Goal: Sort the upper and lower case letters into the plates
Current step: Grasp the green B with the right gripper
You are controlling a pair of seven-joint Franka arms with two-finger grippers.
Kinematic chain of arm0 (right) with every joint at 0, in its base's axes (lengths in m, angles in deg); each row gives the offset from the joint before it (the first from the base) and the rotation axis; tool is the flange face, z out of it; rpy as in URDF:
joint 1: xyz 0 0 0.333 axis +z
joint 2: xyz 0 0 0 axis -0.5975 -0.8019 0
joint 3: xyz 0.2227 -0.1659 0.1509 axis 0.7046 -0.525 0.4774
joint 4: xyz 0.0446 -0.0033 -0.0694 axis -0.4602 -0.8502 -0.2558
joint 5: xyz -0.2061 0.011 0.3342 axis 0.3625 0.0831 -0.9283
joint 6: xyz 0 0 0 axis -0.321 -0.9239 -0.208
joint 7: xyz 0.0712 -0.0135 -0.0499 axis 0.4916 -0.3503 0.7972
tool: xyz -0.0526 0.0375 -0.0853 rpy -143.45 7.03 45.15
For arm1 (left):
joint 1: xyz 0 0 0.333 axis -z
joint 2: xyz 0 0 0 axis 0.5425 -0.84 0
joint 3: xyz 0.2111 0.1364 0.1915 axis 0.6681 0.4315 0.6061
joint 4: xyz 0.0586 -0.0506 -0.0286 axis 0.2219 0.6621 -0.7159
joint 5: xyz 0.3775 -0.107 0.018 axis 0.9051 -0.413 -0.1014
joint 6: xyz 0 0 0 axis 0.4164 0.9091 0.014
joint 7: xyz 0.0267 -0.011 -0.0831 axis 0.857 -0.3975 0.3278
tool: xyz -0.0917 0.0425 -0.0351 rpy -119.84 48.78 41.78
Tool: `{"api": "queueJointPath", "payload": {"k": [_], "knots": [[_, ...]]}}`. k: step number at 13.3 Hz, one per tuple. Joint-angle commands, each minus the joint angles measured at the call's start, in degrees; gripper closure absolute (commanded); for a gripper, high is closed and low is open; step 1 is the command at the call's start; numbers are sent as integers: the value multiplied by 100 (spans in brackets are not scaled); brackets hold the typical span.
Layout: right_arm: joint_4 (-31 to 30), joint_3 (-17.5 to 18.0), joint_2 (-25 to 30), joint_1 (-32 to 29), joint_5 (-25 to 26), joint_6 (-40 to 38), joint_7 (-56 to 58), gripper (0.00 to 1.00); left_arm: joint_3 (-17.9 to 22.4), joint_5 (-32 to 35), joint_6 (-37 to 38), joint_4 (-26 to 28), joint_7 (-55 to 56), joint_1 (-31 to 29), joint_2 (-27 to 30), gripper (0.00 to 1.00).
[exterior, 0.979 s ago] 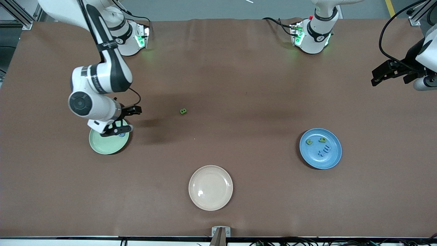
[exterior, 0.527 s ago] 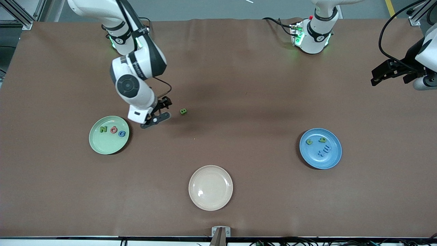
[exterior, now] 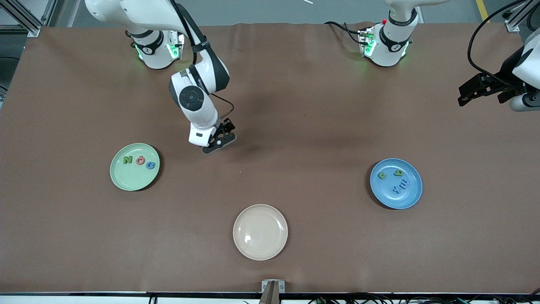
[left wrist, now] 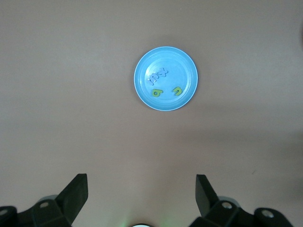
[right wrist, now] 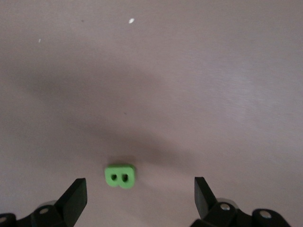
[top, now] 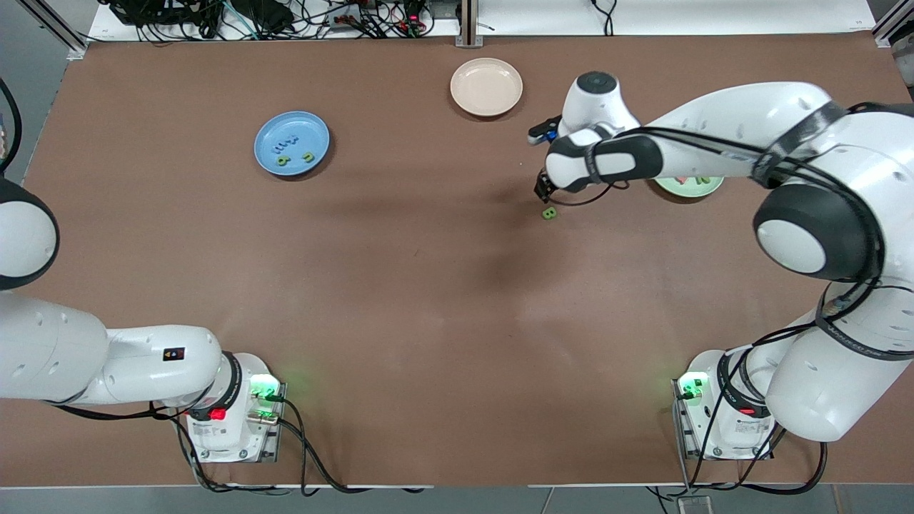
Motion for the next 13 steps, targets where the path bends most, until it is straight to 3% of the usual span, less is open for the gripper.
{"api": "queueJointPath", "payload": {"k": [1, 4, 9, 12, 13], "knots": [[-98, -61, -134, 157, -262, 230, -6, 0, 24, -105, -53, 142, -104, 13, 192, 0], [-230, -35, -160, 341, -588, 370, -6, 9, 33, -105, -18, 151, -112, 13, 245, 0], [-265, -35, -283, 412, -606, 433, -6, 30, 33, -105, -18, 160, -261, 4, 263, 0], [-265, -35, -327, 412, -606, 433, 3, 34, 33, -105, -27, 151, -262, 4, 263, 0], [-265, -35, -327, 412, -606, 433, -5, 42, 33, -105, -27, 151, -262, 4, 254, 0]]}}
